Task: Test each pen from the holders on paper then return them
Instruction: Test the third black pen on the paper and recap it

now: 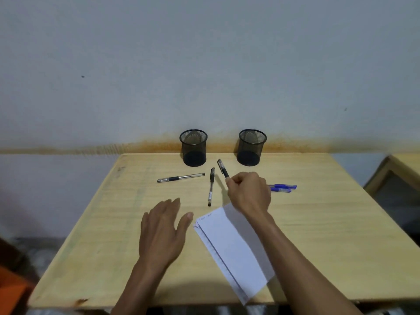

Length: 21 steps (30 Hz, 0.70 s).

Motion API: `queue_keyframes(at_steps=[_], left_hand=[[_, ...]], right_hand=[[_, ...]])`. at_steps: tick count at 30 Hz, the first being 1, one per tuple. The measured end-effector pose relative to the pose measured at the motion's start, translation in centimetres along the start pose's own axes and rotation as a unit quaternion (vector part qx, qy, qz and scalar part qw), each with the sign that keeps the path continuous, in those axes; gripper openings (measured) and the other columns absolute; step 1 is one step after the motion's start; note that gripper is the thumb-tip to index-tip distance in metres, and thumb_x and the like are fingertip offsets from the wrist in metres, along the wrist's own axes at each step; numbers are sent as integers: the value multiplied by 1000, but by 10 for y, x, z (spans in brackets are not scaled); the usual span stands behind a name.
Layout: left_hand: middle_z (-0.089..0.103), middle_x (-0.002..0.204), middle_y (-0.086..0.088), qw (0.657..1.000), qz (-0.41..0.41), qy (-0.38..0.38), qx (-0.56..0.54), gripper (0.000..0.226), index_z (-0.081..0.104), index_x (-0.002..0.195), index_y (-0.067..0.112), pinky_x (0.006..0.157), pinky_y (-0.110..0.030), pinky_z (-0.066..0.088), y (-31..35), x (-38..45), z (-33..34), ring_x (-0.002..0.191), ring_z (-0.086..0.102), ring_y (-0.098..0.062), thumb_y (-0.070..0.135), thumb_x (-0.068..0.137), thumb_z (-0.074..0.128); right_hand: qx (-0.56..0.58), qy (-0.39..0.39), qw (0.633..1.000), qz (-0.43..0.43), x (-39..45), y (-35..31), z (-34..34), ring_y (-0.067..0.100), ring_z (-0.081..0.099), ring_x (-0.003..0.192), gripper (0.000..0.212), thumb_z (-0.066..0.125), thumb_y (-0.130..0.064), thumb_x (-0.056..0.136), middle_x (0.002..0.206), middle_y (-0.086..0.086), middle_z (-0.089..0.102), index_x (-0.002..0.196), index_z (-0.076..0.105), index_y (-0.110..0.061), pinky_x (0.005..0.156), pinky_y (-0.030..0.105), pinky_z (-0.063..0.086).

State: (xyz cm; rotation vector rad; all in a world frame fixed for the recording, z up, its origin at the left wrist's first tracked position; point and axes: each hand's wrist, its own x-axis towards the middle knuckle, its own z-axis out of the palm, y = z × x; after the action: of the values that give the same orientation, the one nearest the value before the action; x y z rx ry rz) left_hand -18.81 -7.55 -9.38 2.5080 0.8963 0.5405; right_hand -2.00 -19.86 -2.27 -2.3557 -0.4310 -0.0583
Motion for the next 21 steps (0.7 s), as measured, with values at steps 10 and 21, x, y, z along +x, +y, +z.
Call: queue_keyframes(at_steps=[10,21], left_hand=[[52,145,2,997,16,19,72,65,63,129,27,116,-46,24,-11,-2,13,141,37,-17,64,94,23],[50,147,4,997,1,21,70,58,62,129,27,118,-43,19,-11,0,15,142,35,-15,62,92,35]], right_hand=[[-122,-33,990,64,30,-6,70,27,61,81,21,58,-34,91,84,2,70,84,69,-18,86,41,40],[-180,-25,953,-243,33,-41,93,28,54,111,27,55,-33,100,116,3,67,119,73,-26,88,42,36]])
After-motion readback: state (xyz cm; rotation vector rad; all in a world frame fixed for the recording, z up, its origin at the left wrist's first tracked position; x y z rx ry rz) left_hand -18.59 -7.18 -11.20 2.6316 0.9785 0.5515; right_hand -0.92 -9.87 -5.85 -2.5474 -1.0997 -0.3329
